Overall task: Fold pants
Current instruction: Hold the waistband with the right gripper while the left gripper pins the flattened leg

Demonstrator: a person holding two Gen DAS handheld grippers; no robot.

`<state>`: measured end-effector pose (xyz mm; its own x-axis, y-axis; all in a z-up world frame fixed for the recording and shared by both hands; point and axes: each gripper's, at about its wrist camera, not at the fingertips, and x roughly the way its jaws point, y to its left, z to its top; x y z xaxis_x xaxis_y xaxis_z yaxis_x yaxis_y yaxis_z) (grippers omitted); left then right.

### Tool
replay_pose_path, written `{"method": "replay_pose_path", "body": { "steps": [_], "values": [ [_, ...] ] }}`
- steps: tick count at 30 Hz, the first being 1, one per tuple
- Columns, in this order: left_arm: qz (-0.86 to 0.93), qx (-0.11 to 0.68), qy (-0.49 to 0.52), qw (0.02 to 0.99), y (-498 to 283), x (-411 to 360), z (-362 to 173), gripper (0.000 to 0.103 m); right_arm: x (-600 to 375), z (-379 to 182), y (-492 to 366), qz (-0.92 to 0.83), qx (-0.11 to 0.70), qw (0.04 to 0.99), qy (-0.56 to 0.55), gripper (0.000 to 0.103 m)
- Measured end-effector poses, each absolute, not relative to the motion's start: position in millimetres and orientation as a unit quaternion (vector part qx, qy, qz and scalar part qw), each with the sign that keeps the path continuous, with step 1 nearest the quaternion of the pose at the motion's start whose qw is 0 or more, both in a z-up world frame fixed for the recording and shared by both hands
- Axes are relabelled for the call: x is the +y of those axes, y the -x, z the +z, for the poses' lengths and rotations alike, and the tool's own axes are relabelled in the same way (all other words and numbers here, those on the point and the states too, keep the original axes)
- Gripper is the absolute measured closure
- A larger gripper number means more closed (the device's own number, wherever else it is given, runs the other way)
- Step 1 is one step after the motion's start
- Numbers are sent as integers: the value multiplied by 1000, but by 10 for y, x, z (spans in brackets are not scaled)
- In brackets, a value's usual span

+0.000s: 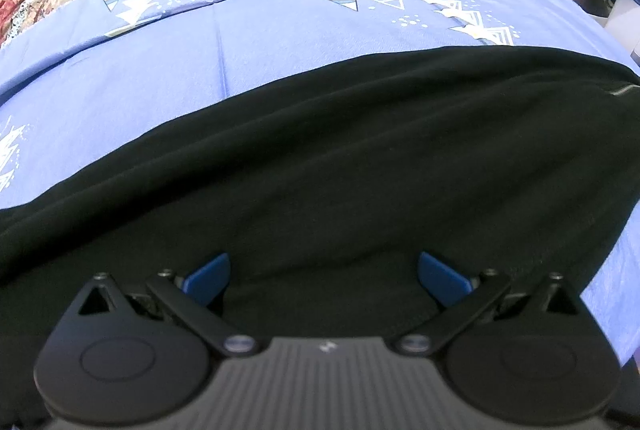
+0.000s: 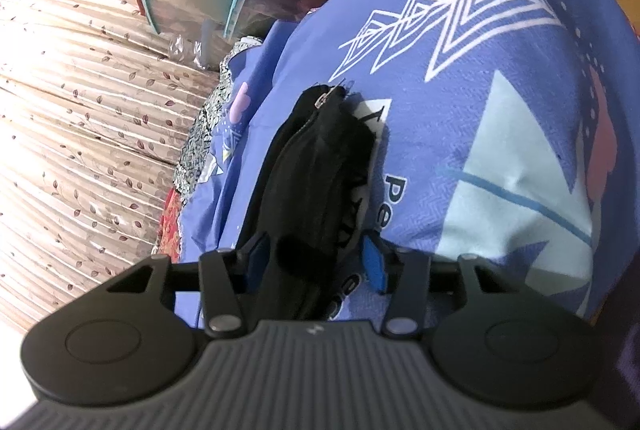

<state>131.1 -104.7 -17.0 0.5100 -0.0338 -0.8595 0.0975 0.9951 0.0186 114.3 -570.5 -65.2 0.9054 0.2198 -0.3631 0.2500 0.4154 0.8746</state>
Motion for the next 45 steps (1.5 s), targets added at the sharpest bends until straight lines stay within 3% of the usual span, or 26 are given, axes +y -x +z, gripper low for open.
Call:
{"method": "replay_pose_path", "body": {
  "steps": [12,17,45],
  "values": [
    [-38,493,-32,869,-1314,-1044,-182,0,-5548,-514,-1313,-11,235,837,-494,50],
    [-40,491,-31,870,-1303,-1038,-183,0,-5639,-610,-1291,-10,221,819,-529,50],
    [-40,490,-32,870,-1292,-1053,-181,0,-5597,-561,-1462,-39,208,838,-503,49]
  ]
}}
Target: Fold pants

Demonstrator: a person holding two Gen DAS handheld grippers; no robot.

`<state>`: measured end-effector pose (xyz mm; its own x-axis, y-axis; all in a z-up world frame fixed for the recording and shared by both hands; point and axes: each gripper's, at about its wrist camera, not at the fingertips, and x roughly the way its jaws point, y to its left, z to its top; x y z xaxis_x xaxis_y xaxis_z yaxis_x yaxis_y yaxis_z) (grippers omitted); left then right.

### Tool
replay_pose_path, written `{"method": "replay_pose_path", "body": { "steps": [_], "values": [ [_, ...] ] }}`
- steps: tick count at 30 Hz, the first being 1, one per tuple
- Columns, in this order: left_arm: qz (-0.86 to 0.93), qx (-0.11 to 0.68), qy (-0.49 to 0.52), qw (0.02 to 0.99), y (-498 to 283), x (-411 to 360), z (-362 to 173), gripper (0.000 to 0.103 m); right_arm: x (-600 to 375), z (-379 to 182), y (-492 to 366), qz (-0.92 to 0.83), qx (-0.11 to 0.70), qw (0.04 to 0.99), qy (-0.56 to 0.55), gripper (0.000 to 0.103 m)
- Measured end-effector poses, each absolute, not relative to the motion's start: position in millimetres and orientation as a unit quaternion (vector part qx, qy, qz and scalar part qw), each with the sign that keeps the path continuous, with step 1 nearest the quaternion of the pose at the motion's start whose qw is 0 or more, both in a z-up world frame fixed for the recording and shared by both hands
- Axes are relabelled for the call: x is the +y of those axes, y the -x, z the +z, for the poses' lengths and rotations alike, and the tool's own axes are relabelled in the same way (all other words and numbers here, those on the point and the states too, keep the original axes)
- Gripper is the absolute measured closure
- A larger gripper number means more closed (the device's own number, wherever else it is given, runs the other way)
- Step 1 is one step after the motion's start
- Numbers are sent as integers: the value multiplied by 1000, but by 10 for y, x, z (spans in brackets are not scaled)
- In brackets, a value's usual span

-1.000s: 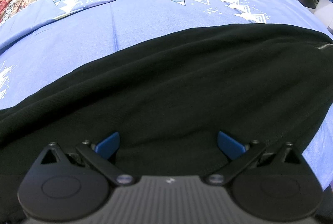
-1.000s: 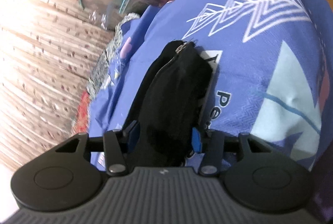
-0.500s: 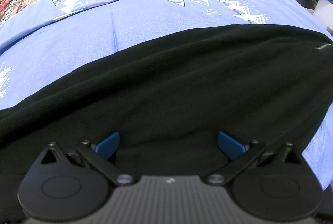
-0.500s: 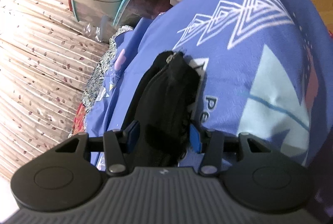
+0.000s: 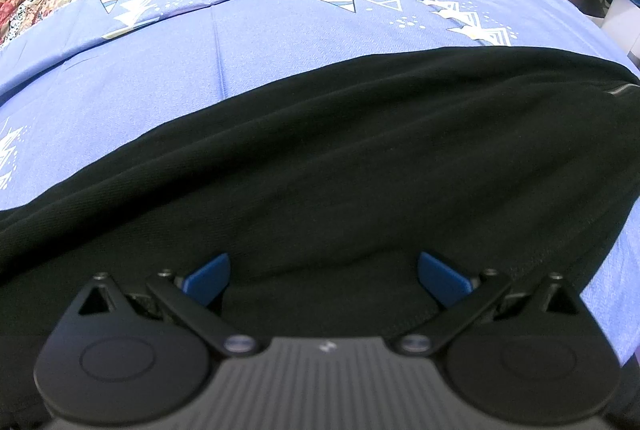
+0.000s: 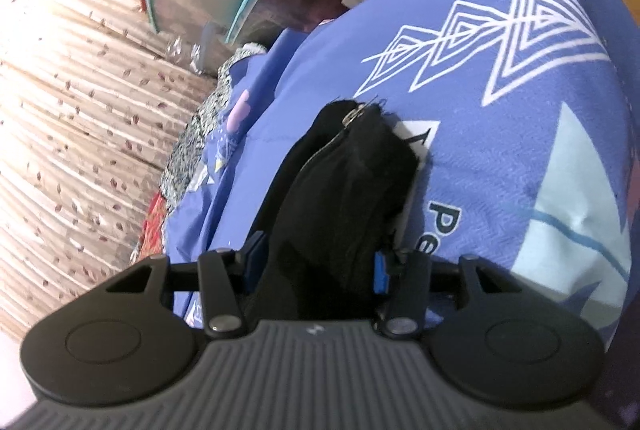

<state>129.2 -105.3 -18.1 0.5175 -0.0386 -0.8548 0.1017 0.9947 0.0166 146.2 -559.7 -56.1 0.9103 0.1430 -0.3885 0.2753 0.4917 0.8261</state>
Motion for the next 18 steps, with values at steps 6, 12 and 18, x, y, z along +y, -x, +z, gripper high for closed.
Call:
{"method": "replay_pose_path", "body": {
  "steps": [6,12,18],
  "values": [
    [-42,489,-31,871,-1289,-1053,-171,0,-5547,-495,-1684,-42,235,845,-479,75],
    [-41,472,1,881,-1243,-908,-25,13,-5386,-269,-1618,-41,230,873,-429,84],
    [-23,430,64,900,-1145,-534,283,11,-4817,263,-1470,37,195,953,-227,84]
  ]
}}
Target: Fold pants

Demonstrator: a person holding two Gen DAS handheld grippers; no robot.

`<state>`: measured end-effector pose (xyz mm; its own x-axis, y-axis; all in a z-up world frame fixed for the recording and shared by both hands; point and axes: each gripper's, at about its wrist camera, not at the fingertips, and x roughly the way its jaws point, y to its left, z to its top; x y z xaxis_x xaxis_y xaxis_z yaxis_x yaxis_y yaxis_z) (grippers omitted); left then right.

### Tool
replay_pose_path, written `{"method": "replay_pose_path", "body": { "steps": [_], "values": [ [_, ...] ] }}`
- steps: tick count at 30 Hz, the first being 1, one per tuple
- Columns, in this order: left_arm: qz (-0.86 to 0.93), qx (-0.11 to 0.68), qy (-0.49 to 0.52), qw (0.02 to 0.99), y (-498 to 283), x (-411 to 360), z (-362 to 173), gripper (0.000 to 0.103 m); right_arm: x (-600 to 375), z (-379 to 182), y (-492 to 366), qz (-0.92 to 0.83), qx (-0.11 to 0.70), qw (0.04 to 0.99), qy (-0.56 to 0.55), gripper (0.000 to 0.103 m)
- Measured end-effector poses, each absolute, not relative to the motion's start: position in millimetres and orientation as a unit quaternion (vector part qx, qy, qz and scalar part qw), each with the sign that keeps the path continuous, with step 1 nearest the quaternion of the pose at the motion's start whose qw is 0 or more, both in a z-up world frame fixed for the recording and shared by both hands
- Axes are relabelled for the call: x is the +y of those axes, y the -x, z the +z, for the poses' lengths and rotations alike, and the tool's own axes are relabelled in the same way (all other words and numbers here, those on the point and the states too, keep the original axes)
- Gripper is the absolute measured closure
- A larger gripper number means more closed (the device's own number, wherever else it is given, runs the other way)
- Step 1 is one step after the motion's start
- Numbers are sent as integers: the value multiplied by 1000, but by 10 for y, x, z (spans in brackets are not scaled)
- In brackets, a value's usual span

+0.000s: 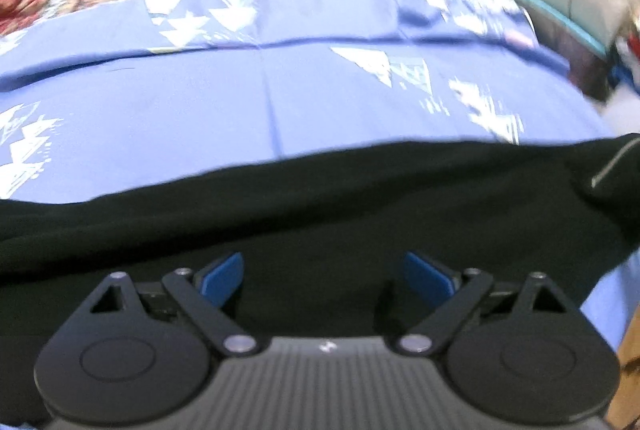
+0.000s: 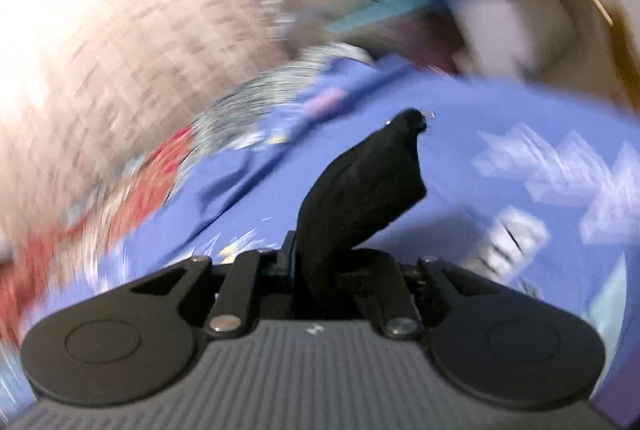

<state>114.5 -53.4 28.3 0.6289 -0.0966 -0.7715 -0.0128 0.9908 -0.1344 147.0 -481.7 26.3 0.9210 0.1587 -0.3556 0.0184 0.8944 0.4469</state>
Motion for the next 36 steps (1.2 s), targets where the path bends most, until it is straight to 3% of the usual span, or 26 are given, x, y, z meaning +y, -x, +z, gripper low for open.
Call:
{"method": "replay_pose_path", "body": {
  "steps": [9,12,14,17,24,28,32,36],
  "values": [
    [-41,427,124,895,-1065,-296,341,7,-3615,172,-1308,208,221,952,39,84],
    [-68,436,124,889,-1105,-375,306,4,-3231,5,-1226,235,251,928,144,71],
    [-83,441,121,886,-1132,-433,288,0,-3073,-70,-1094,254,247,913,201,48],
    [-100,447,118,881,-1165,-503,265,0,-3052,44,-895,293,226,905,212,35],
    [-91,449,136,878,-1155,-422,240,0,-3357,371,-957,326,223,915,83,37],
    [-77,440,145,883,-1051,-252,289,0,-3272,239,-1098,314,254,915,19,52],
    [-61,433,150,887,-866,-38,334,0,-3261,201,-1302,271,285,920,3,54],
    [-41,429,139,892,-750,113,357,0,-3691,343,-1386,215,262,939,-53,54]
  ]
}}
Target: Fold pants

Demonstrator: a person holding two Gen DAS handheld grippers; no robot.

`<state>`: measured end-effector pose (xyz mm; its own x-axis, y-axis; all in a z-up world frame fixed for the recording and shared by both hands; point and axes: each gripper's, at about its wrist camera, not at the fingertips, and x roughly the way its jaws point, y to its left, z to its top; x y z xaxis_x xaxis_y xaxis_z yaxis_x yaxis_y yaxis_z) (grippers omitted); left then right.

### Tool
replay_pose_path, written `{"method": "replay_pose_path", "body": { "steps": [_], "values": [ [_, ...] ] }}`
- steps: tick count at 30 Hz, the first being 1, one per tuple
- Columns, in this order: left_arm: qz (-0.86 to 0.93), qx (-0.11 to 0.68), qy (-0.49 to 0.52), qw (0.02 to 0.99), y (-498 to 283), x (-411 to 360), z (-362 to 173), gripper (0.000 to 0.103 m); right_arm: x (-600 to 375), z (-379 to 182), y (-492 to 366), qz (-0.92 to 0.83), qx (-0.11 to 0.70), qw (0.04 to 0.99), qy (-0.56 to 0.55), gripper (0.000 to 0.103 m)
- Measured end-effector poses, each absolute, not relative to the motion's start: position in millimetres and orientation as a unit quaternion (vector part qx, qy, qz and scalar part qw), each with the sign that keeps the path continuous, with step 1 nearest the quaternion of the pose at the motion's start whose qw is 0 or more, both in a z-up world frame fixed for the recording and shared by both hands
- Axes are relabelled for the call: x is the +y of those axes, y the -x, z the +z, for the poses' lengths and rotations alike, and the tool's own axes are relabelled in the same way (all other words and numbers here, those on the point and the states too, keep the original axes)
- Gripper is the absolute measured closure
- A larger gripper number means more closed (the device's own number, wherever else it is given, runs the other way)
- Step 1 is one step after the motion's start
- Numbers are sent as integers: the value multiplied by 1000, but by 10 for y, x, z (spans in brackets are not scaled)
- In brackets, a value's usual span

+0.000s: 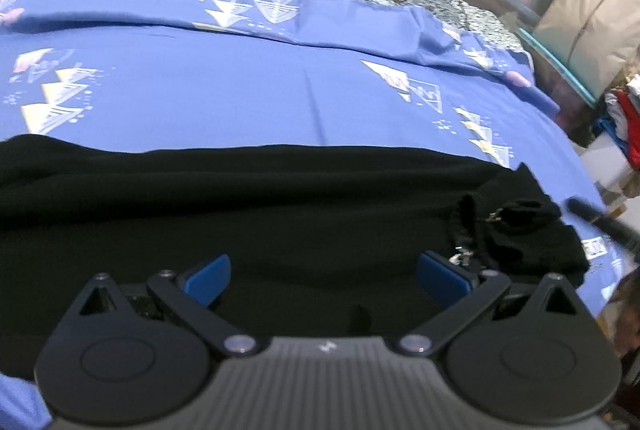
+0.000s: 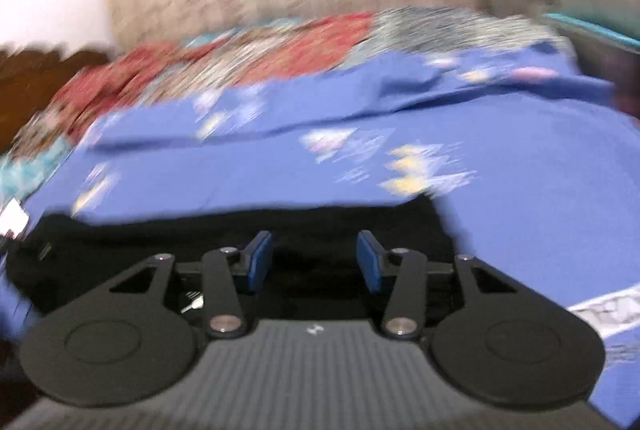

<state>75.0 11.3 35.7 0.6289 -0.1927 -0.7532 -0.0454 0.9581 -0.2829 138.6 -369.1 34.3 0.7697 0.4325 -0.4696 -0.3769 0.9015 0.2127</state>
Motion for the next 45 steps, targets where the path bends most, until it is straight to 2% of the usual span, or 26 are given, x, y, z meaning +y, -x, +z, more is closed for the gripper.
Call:
{"method": "replay_pose_path", "body": {
  "steps": [5,10,13,16,18,19,20,21,22,23,24,27,32,33,35,37,39,40,45],
  "values": [
    [-81,419,100,899,-993,-187,502,0,-4331,294,-1334,98,268,950,-124,55],
    [-151,379,-30,913,-1237,-1121,735,0,-4435,167,-1320,92,279,948,-122,57],
    [-181,371,-81,907,-1337,-1685,697,1,-4321,124,-1489,127,292,943,-93,66],
    [-186,368,-134,901,-1423,-2143,574,3,-4254,-68,-1699,169,348,918,-91,68],
    [-182,359,-178,898,-1466,-2332,472,3,-4181,-146,-1720,189,365,906,-104,86],
    [-177,357,-200,895,-1501,-2419,421,10,-4163,-169,-1667,207,365,900,-119,88],
    [-173,362,-221,889,-1550,-2496,354,29,-4120,-161,-1599,219,358,899,-122,89],
    [-168,372,-235,882,-1608,-2550,287,40,-4094,-145,-1532,228,350,900,-122,89],
    [-165,384,-237,877,-1661,-2560,238,58,-4092,-126,-1462,241,340,899,-134,89],
    [-160,396,-228,875,-1735,-2559,206,70,-4110,-116,-1412,257,331,895,-153,89],
    [-157,404,-214,876,-1785,-2533,201,76,-4123,-100,-1392,267,323,892,-166,89],
    [-151,417,-166,881,-1856,-2418,259,78,-4128,-41,-1378,243,307,911,-131,89],
    [-151,407,-167,885,-1782,-2427,345,80,-4216,11,-1585,211,291,928,-94,88],
    [-152,404,-164,887,-1763,-2438,381,80,-4207,-18,-1678,221,296,926,-81,86],
    [-156,395,-150,893,-1735,-2433,498,80,-4114,-79,-1790,249,312,916,-42,76],
    [-164,384,-129,899,-1736,-2394,641,81,-4073,-116,-1751,264,300,917,-10,73],
    [-175,376,-109,903,-1724,-2353,761,81,-4046,-113,-1806,269,293,917,-3,80],
    [-177,372,-101,905,-1710,-2335,810,81,-4062,-89,-1846,272,293,917,-14,96],
    [-165,357,-83,916,-1710,-2206,953,81,-4069,247,-1940,273,229,934,-21,100]
  ]
}}
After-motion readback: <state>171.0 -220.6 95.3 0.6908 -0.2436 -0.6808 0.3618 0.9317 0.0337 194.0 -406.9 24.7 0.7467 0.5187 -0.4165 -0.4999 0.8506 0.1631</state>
